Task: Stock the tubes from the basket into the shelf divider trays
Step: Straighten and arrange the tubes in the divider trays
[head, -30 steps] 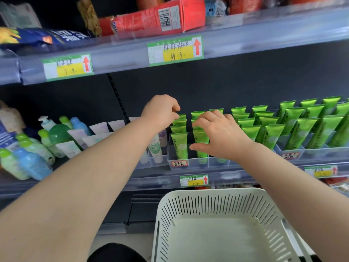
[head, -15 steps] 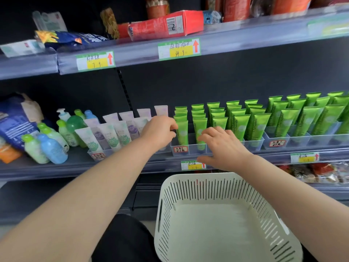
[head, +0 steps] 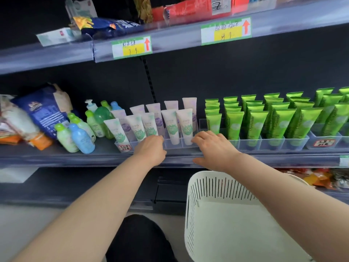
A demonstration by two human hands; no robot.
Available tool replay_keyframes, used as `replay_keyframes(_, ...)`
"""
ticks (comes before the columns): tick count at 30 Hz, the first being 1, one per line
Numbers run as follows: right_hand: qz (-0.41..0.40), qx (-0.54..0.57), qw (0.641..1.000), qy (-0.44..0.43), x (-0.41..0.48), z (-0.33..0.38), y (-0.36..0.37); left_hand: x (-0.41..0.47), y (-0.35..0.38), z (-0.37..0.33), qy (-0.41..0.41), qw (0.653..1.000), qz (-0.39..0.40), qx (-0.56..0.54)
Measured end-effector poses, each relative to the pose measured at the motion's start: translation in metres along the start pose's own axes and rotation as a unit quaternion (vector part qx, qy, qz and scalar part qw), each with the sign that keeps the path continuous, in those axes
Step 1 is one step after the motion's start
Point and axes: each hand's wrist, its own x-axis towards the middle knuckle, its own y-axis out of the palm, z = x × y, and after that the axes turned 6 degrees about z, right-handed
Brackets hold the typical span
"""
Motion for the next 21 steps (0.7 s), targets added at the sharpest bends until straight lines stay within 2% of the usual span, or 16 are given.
replay_keyframes(12,0.069,-0.012,0.996,0.059,0.059,0.017,0.021,0.032,0.009,0.033,-0.002,0.999,0.007,0.05)
replay_keyframes(21,0.058,-0.014,0.997,0.059,0.06,0.017,0.023,0.041,0.018,0.037,-0.001,0.998,0.006,0.056)
